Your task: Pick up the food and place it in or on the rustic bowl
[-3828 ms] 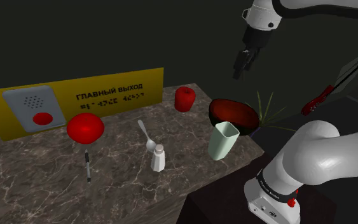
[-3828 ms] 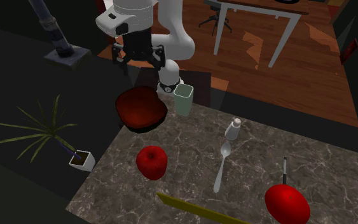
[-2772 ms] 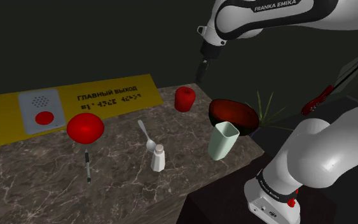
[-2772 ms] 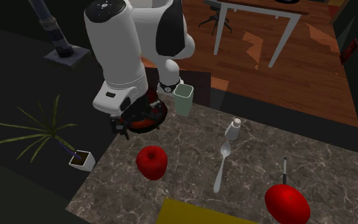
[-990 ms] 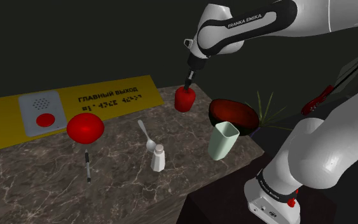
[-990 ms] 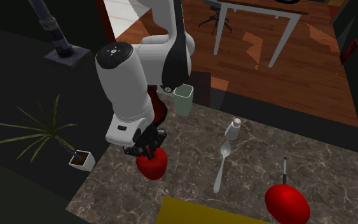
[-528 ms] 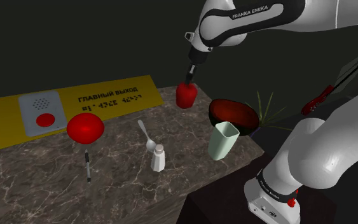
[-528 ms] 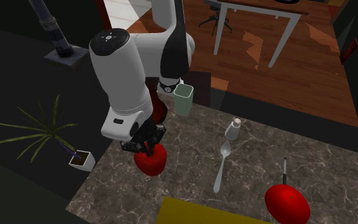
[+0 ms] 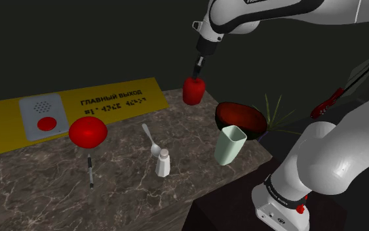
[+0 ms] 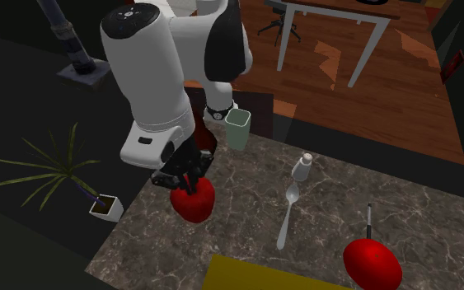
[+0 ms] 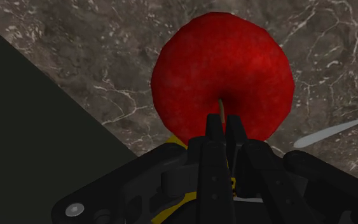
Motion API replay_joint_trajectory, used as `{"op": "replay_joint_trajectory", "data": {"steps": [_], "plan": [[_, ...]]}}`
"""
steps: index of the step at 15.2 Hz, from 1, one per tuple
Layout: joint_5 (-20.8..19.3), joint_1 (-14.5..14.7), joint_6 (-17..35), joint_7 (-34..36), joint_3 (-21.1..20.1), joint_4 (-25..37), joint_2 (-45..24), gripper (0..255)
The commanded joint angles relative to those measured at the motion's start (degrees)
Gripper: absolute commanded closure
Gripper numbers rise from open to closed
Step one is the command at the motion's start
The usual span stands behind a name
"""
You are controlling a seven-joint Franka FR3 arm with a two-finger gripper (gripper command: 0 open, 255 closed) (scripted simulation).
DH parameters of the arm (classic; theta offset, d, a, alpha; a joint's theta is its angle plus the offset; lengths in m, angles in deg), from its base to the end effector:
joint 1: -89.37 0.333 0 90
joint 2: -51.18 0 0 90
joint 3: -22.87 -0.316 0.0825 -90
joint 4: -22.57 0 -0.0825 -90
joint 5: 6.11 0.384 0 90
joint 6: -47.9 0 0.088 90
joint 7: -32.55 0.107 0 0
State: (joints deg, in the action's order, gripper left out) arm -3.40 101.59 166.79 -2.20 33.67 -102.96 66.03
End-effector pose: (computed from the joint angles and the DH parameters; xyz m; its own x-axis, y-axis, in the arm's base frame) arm 0.4903 0.0093 0.5056 0.8060 0.5685 0.1648 0.5761 -0.8174 0.0023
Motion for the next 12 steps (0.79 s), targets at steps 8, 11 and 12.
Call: {"op": "replay_joint_trajectory", "data": {"steps": [8, 11, 12], "plan": [[-0.3, 0.05, -6.94, 0.75, -0.28, 6.13, 0.84, 255], [-0.34, 0.07, -9.25, 0.93, -0.33, 8.4, 0.88, 255], [-0.34, 0.08, -10.01, 0.98, -0.34, 9.18, 0.87, 255]]}}
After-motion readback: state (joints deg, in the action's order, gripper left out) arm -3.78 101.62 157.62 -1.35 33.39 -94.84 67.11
